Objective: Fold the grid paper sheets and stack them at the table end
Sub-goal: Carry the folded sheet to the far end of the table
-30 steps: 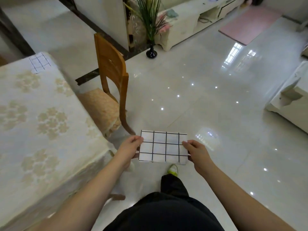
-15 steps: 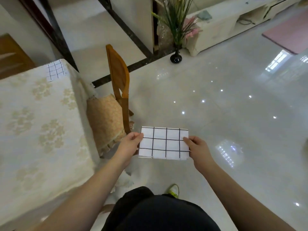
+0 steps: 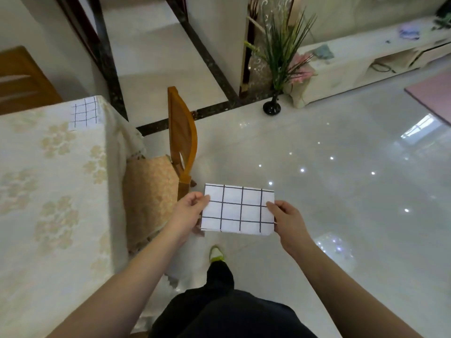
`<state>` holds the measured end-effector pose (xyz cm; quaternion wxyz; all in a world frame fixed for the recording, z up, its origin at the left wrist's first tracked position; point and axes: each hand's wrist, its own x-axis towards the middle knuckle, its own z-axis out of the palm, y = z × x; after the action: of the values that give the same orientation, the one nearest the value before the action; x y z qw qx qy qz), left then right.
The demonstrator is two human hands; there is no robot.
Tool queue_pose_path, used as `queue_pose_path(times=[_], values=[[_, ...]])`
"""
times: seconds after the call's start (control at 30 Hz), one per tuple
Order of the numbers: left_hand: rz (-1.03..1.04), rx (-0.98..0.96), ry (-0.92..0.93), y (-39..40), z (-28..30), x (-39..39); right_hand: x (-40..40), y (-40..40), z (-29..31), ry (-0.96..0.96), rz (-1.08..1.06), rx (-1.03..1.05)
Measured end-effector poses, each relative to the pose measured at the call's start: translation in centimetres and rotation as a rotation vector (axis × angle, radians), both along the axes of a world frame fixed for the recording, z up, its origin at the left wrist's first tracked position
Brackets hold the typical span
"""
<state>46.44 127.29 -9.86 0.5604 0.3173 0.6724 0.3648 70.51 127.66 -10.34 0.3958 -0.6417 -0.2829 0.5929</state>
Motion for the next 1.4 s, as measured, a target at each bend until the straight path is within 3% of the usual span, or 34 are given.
queue_pose_path(times=[0.53, 1.0, 1.4], values=[[-0.047, 0.184, 0.037, 18.6, 1.8, -2.0, -4.1, 19.5, 2.3, -0.064, 0.049, 0.048], [0.131, 0.070, 0.101, 34.7, -1.1, -1.6, -3.2, 38.3, -2.5, -0.084, 0.222, 0.018], [0.308, -0.067, 0.148, 46.1, 1.1, -0.9, -4.1, 55.3, -1.7, -0.122, 0.397, 0.022]])
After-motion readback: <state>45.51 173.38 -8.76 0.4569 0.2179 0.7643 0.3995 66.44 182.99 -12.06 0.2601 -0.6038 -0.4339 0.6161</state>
